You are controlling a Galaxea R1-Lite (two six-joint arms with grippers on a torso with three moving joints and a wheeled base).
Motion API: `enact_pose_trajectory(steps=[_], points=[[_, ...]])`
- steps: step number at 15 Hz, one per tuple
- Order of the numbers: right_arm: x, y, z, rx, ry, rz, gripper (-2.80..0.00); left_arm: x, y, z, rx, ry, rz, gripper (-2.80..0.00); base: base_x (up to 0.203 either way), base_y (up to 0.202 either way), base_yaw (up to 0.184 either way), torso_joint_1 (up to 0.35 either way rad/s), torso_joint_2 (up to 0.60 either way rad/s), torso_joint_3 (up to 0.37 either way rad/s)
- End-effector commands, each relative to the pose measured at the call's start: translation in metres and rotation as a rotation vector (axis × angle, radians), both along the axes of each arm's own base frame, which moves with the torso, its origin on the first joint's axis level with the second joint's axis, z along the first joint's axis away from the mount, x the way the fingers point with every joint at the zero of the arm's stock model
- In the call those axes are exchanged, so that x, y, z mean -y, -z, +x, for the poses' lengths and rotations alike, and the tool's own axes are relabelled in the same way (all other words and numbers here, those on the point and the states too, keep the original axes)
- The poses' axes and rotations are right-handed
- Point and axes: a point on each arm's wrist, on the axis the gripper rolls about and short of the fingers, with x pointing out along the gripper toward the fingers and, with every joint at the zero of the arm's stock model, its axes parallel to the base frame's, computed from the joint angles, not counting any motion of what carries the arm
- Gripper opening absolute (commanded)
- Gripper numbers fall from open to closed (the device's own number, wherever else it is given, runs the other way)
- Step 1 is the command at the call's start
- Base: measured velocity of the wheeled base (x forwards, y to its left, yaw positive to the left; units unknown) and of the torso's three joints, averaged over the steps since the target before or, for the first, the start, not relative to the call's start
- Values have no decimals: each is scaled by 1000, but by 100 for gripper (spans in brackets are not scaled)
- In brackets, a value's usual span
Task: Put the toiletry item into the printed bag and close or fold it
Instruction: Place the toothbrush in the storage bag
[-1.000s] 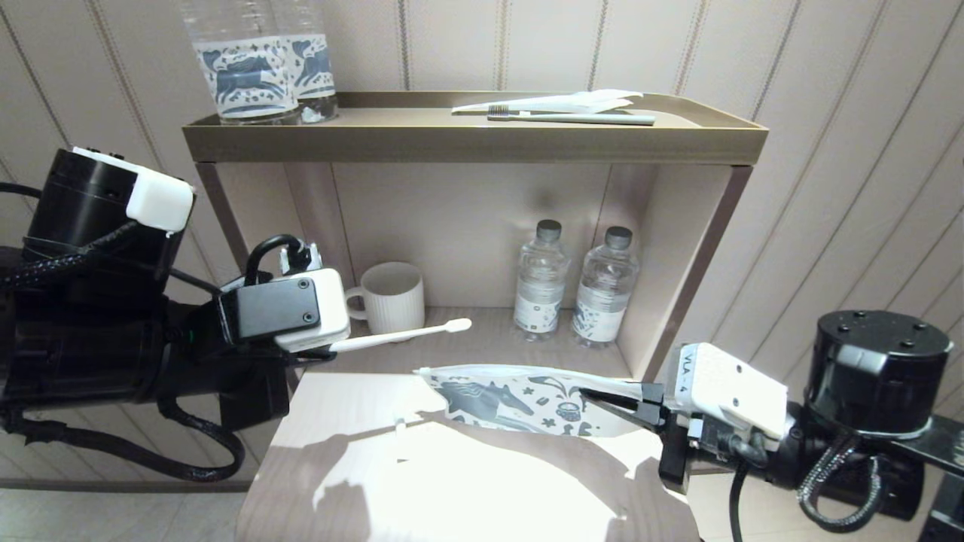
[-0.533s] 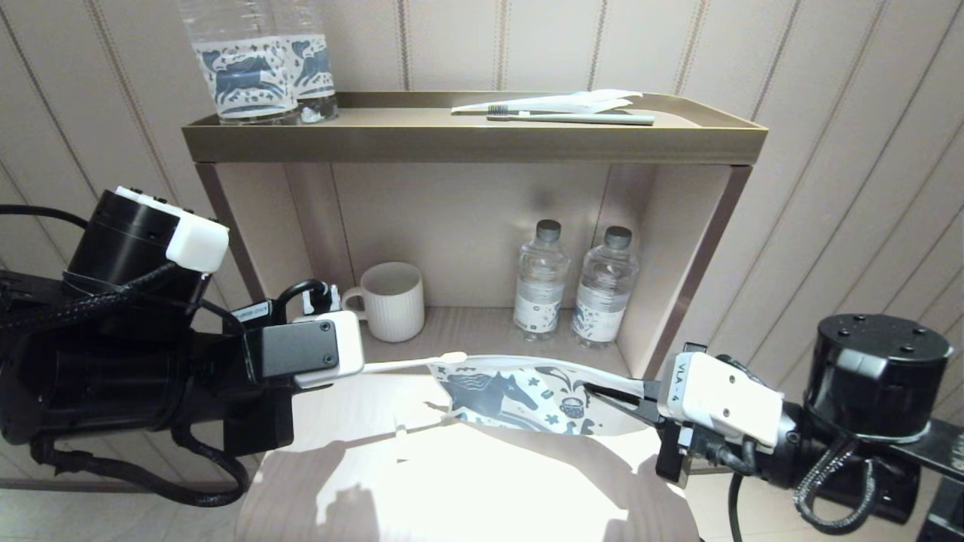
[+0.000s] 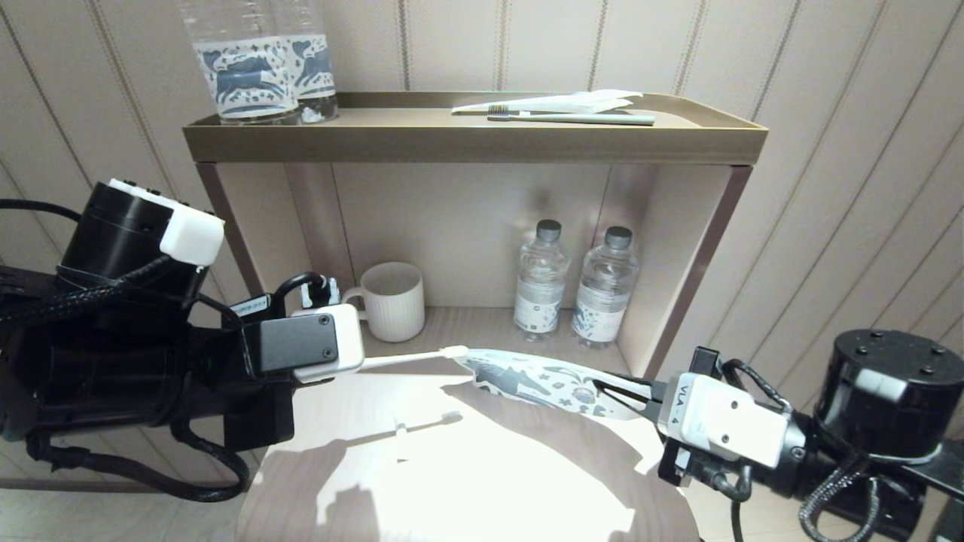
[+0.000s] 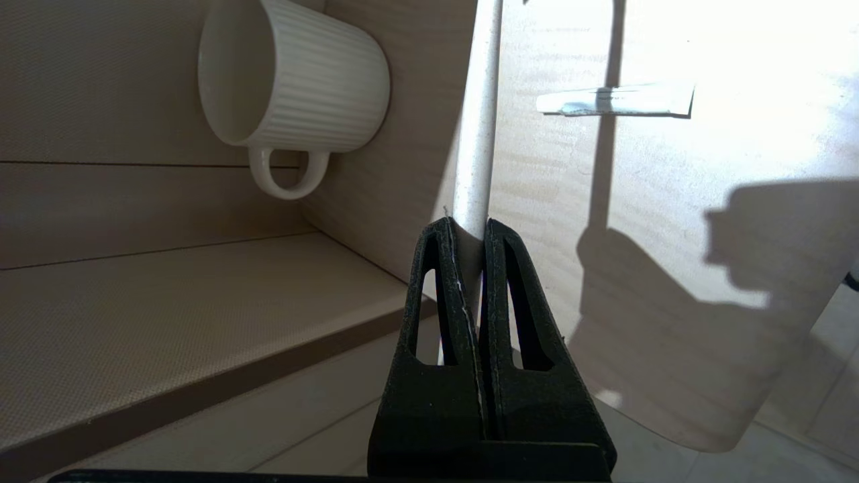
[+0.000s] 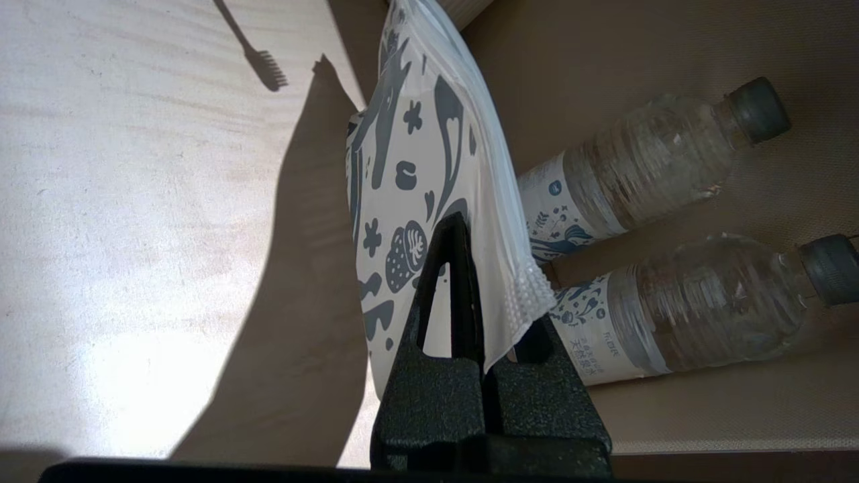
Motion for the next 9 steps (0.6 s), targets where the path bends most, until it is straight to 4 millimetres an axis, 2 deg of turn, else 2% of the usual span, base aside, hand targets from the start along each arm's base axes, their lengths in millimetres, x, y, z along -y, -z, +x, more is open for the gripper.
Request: enact_pose_trajectory(steps=[1, 4, 6, 9], points=[[0, 3, -1, -3, -6, -8, -280, 2, 4, 3, -12, 3, 14, -280, 0, 0, 0, 0, 0, 0], [1, 8, -3, -9, -9, -35, -280, 9, 10, 8, -22, 15, 21, -280, 0, 0, 0, 0, 0, 0], [2, 13, -6, -13, -14, -61, -280, 21, 18, 14, -26, 36, 25, -280, 0, 0, 0, 0, 0, 0], [1, 22, -12, -23, -44, -107, -280, 23, 15, 16, -13, 40, 14, -280, 0, 0, 0, 0, 0, 0]])
